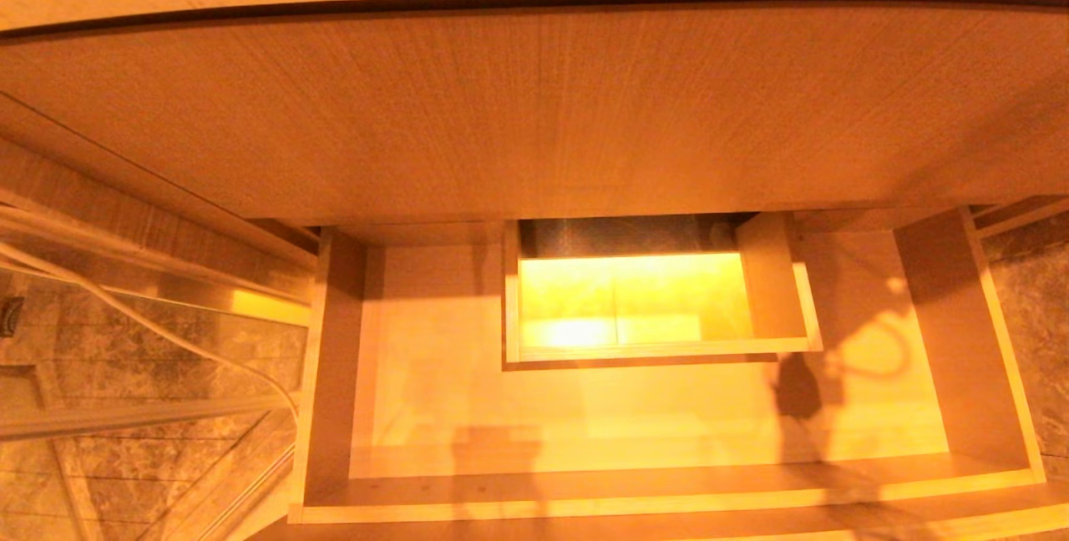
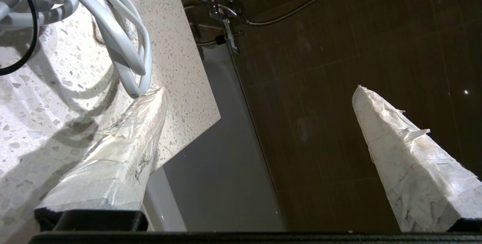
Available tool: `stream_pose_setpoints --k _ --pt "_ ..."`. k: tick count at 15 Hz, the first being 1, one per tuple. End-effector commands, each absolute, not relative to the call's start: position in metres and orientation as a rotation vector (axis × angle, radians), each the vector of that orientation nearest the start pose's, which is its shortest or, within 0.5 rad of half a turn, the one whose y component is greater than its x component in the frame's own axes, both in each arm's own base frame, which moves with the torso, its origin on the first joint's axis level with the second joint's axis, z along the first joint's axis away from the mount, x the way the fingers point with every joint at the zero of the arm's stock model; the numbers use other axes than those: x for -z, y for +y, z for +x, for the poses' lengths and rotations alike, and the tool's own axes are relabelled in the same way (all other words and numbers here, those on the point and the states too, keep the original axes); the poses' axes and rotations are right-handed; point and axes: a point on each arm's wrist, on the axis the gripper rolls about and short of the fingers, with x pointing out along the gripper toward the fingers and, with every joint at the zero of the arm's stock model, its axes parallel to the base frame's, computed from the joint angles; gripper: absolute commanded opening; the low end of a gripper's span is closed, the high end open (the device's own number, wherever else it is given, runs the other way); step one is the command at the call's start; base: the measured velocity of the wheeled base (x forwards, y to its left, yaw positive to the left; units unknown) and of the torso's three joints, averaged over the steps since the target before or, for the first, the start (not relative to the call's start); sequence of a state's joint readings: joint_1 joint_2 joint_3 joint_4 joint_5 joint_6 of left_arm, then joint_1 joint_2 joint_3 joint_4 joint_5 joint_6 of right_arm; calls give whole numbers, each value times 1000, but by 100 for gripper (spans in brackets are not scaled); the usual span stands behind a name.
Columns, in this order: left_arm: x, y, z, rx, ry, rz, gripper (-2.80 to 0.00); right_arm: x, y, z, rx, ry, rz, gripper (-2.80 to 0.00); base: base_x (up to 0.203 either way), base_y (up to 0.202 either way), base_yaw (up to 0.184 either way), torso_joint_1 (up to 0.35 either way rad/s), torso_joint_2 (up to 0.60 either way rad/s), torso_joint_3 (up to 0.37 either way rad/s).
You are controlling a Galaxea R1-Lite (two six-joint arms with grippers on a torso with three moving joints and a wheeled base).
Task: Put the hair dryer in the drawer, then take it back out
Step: Pick up the hairdryer
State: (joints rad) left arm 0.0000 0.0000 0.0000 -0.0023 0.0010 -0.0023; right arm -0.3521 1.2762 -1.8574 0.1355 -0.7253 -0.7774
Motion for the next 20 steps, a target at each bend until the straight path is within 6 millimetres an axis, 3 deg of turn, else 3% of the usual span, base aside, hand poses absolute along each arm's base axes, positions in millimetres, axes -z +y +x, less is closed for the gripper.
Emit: stream_pose_setpoints --k 1,8,14,20 --pt "-76 0 -23 -2 -3 -3 -280 -488 -50 93 1183 -21 -603 0 0 0 0 0 0 0" --pt "-76 0 -23 -2 -3 -3 -280 -493 -39 64 1181 -101 -555 0 0 0 0 0 0 0" --pt "-76 0 -23 -2 -3 -3 -280 -475 -30 37 1170 -92 -409 0 0 0 0 0 0 0" --pt "-76 0 -23 -2 -3 -3 -280 -452 -33 42 1226 -13 -253 0 0 0 0 0 0 0"
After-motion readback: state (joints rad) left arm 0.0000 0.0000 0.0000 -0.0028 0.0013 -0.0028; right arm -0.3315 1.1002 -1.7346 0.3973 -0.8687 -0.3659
